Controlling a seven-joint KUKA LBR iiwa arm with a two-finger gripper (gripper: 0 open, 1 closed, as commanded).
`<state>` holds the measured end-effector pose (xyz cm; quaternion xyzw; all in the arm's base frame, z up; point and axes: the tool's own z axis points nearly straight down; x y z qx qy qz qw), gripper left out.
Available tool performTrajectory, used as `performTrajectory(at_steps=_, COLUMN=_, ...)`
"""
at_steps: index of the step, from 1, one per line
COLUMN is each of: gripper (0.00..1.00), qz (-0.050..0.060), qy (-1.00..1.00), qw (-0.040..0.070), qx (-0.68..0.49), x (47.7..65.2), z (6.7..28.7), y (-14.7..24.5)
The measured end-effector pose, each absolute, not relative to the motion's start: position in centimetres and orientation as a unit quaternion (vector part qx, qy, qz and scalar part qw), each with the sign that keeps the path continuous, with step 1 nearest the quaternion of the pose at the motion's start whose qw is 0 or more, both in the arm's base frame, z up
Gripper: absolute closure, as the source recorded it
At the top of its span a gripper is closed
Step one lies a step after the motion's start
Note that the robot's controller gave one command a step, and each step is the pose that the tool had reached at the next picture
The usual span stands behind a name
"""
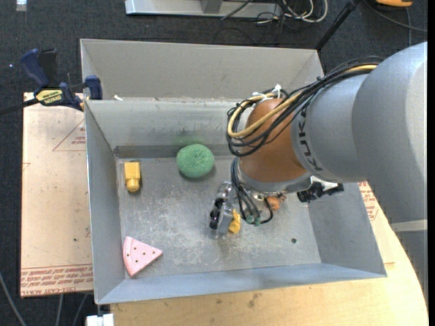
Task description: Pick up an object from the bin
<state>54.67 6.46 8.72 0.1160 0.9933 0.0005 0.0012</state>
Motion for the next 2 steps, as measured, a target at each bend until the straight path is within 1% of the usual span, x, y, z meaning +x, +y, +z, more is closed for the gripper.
performTrajectory(at_steps=1, gripper=1.00, qz=0.001, qy=0.993, qw=0.001, qx=0.116, x=54.7, z=8.7, y=6.5)
performTrajectory(at_steps=2, gripper=1.00, qz=0.000, qy=0.999, qw=0.002, qx=0.052, x=54.5, z=22.1, y=0.5)
